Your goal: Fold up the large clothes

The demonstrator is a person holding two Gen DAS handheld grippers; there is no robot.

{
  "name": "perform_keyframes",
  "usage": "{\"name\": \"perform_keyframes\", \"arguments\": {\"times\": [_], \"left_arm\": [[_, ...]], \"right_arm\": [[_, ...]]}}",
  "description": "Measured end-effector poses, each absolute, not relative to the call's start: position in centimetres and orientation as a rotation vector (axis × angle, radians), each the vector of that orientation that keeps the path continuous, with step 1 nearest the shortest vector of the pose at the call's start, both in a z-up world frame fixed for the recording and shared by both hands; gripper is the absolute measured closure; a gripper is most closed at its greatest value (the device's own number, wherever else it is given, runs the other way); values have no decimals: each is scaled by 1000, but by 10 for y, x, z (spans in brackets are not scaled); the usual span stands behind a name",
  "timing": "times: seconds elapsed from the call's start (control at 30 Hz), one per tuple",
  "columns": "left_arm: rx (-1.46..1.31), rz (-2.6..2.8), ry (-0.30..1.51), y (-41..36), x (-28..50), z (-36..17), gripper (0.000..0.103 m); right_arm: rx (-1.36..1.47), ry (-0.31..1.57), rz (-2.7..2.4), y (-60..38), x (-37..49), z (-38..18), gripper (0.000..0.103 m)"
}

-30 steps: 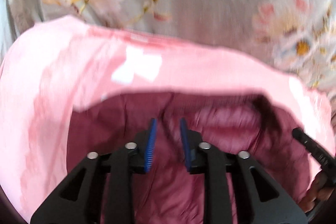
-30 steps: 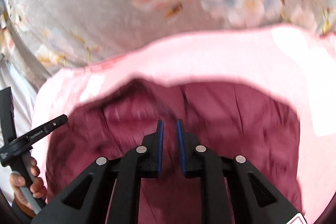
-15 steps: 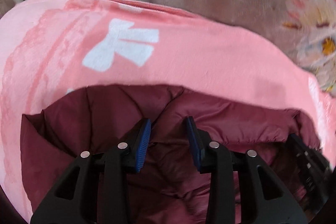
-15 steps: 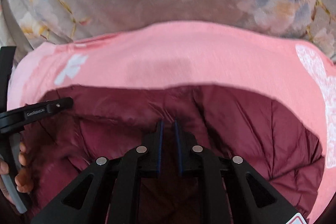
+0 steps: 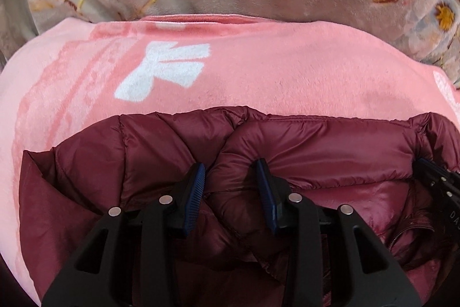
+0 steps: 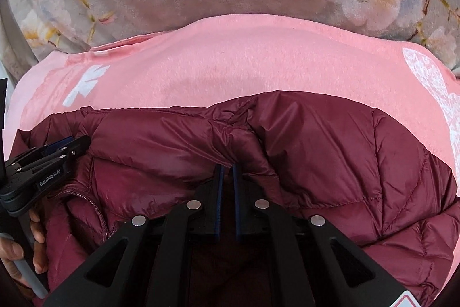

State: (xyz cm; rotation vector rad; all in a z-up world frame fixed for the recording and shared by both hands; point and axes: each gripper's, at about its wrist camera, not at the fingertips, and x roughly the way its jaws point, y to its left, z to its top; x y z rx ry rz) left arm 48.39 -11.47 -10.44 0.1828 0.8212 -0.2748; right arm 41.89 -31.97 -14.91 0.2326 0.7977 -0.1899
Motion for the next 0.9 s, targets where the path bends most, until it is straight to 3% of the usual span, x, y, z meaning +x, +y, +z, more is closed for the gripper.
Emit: {"name": "perform_keyframes", "arguments": {"times": [0.27, 0.37, 0.5, 0.6, 0.67, 0.8, 0.9], "left_arm": [[233, -245, 805, -120, 481, -106, 64], [232, -234, 806, -120, 484, -107, 59], [181, -220, 821, -110, 491, -106, 40], [175, -221, 839, -100, 482, -99, 38], [162, -267, 841, -84, 455, -84, 38], [184, -368, 812, -25, 362, -55, 21], [217, -370, 861, 27, 303, -55, 17]], "right_arm": [[253, 796, -177, -322, 419, -150, 100], [285, 794, -162, -326, 420, -152, 100], [418, 776, -100, -344, 418, -156, 101], [424, 775, -156, -343, 390, -141, 102], [395, 747, -154, -332, 350, -118, 84], [318, 734, -153, -316, 237, -89, 77], [329, 781, -188, -315, 131, -92, 63]]}}
